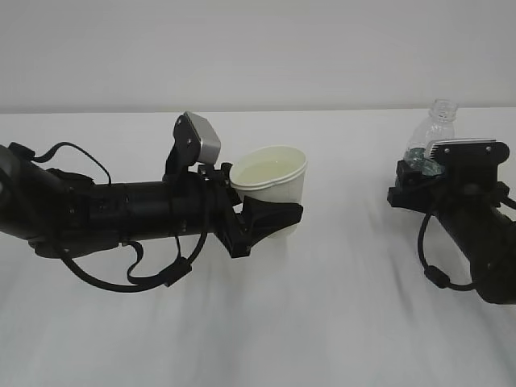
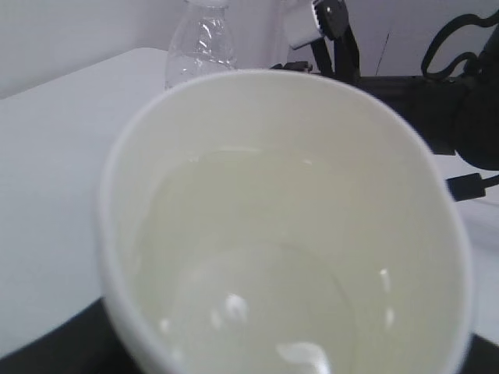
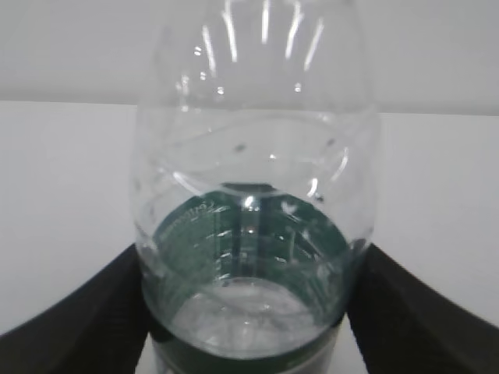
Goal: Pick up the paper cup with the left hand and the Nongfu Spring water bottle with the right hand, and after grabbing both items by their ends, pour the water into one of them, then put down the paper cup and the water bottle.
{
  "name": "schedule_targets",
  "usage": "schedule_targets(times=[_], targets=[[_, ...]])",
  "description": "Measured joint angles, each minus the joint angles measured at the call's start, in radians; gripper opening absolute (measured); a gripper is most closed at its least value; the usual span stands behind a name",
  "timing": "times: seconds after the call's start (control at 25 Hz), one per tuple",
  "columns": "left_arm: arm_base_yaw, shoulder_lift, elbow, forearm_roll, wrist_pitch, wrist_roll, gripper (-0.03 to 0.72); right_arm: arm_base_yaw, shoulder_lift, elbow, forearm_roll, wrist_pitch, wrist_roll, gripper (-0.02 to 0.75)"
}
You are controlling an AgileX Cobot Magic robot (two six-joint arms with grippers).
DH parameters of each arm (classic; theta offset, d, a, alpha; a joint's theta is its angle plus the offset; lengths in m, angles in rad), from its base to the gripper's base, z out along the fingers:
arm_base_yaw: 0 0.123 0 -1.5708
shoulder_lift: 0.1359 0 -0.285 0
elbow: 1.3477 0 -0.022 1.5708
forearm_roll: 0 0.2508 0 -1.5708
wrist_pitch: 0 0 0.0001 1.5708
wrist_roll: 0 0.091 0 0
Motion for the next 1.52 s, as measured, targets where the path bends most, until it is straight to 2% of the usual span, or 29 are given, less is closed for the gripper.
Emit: schedule_targets(times=[0.64,1.16,1.52], targets=[[0.000,0.000,0.000,-0.018,0.000,0.000,0.448,0.000,-0.172,0.213,-0.063,0.000,0.000,0.563],[0.000,0.000,0.002,-0.142,0.025,0.025,0.447,0.000,-0.368,0.399,-0.109,0.000,-0.001,0.564],[0.084,0.000,0.002,-0.168,0.026,0.029,0.439,0.000,-0.421,0.444,-0.109,-0.001,-0.001,0.564]])
